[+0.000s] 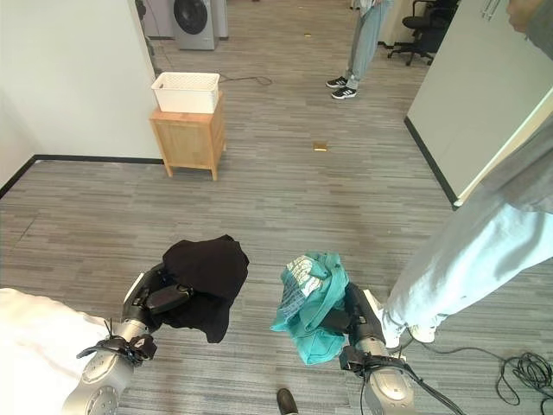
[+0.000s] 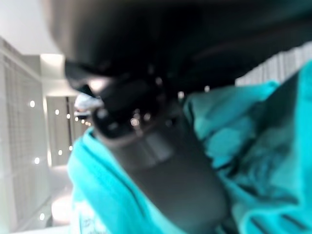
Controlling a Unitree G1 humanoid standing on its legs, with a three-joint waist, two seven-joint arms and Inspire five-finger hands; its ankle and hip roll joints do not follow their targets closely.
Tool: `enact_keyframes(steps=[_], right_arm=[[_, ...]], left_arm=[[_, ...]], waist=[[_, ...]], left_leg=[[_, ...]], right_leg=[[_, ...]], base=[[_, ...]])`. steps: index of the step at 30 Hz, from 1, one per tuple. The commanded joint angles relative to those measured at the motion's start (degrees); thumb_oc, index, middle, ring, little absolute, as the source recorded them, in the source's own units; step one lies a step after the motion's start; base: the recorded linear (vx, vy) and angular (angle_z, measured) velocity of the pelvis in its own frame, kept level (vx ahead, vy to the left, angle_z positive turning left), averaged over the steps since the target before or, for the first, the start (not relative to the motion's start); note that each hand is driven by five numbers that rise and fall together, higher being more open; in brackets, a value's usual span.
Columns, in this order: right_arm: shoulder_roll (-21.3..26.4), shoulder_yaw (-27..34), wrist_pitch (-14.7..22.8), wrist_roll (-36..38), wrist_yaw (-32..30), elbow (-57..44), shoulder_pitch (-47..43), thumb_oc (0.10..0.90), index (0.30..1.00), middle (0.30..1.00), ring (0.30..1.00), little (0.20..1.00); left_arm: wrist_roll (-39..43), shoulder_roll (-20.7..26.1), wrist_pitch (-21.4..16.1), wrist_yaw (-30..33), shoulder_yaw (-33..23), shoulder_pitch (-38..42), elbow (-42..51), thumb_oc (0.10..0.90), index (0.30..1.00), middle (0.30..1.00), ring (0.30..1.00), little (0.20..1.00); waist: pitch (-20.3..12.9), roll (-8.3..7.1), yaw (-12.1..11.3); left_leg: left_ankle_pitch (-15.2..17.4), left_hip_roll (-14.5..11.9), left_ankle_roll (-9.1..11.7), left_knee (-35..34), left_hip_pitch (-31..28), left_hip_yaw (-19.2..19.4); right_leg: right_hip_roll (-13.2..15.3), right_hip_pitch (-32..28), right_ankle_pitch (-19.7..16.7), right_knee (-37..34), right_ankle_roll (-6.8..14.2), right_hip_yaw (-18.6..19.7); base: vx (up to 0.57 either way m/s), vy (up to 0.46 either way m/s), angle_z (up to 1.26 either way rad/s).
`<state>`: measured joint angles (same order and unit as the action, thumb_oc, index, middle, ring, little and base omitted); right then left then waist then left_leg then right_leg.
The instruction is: Pick up bed clothes into laundry basket.
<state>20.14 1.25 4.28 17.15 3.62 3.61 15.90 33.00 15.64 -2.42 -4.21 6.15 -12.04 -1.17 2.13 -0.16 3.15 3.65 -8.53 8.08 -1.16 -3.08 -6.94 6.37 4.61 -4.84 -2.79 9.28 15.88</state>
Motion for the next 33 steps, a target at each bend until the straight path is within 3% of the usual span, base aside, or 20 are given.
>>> enact_keyframes(steps=[1,2,3,19,24,27,29,33], right_arm=[[0.48,3.38,5.65,3.27,0.72,-8.36,-2.62,0.4,0.3,0.3,0.3,0.3],[0.45,3.48,5.65,3.26,0.73,-8.23,-2.48,0.4,0.3,0.3,0.3,0.3],[1.33,11.25,7.71,21.16,-0.14,-2.3,-5.8,0.4,0.3,0.3,0.3,0.3],[0.31,7.15,7.82,14.15,-2.71,-3.26,-9.41,0.4,0.3,0.3,0.3,0.3],[0.1,7.95,8.01,13.11,-3.23,-4.8,-9.58,0.4,0.3,0.3,0.3,0.3],[-0.29,9.09,8.64,13.18,-3.7,-6.11,-9.69,0.4,0.3,0.3,0.3,0.3],[-0.27,9.84,8.87,14.26,-3.52,-6.59,-9.67,0.4,0.3,0.3,0.3,0.3],[-0.28,10.44,8.8,14.44,-3.43,-6.32,-9.51,0.4,0.3,0.3,0.3,0.3]], left_arm=[[-0.31,1.83,-7.43,-1.27,-1.69,2.95,6.47,0.4,0.3,0.3,0.3,0.3],[-0.27,1.72,-7.38,-1.29,-1.7,2.85,6.42,0.4,0.3,0.3,0.3,0.3],[-2.86,5.03,-10.32,4.63,-10.05,5.76,1.56,0.4,0.3,0.3,0.3,0.3],[-4.44,5.23,-12.32,7.87,-10.39,9.47,3.01,0.4,0.3,0.3,0.3,0.3],[-6.9,5.71,-12.74,9.67,-12.96,8.52,3.26,0.4,0.3,0.3,0.3,0.3],[-7.0,5.88,-13.37,11.03,-15.61,7.42,2.9,0.4,0.3,0.3,0.3,0.3],[-6.49,6.03,-13.76,11.97,-18.22,6.33,2.49,0.4,0.3,0.3,0.3,0.3],[-6.3,6.29,-13.91,11.81,-18.76,6.36,2.43,0.4,0.3,0.3,0.3,0.3]], waist=[[-5.28,-0.63,-0.37],[-5.3,-0.72,-0.46],[-0.37,-2.36,-3.75],[-2.12,-1.52,-4.21],[-2.41,-1.55,-4.56],[-2.23,-1.7,-4.64],[-1.31,-2.0,-4.62],[-0.03,-2.05,-4.29]], left_leg=[[-4.09,7.74,-6.1,-2.34,4.97,4.55],[-4.03,7.77,-6.11,-2.41,4.8,4.55],[-5.15,3.96,-3.26,-0.4,6.63,-0.97],[-4.43,6.25,-4.98,-3.32,3.49,2.52],[-4.59,6.56,-5.09,-3.41,3.61,3.25],[-4.0,6.73,-5.24,-3.02,3.6,3.46],[-1.61,7.08,-5.87,-0.33,4.06,3.86],[0.25,7.82,-6.86,2.48,5.45,4.42]], right_leg=[[-6.39,-2.24,7.92,2.85,-1.91,-3.78],[-6.37,-2.5,7.91,2.65,-1.92,-3.82],[-4.36,-0.48,8.02,4.41,-3.23,-9.56],[-1.79,-2.07,6.35,1.87,-1.16,-9.23],[-1.31,-1.89,5.47,0.94,-0.83,-9.17],[-1.08,-1.81,5.23,0.56,-0.59,-9.03],[-0.35,-1.43,5.36,0.89,-0.14,-8.44],[0.2,1.09,6.02,5.22,0.2,-6.75]], base=[[0.0,0.0,0.0],[0.0,0.0,0.0],[0.0,0.0,0.0],[0.02,0.045,0.04],[0.03,0.032,-0.03],[0.03,0.02,-0.02],[0.07,0.061,-0.1],[0.03,0.087,-0.11]])
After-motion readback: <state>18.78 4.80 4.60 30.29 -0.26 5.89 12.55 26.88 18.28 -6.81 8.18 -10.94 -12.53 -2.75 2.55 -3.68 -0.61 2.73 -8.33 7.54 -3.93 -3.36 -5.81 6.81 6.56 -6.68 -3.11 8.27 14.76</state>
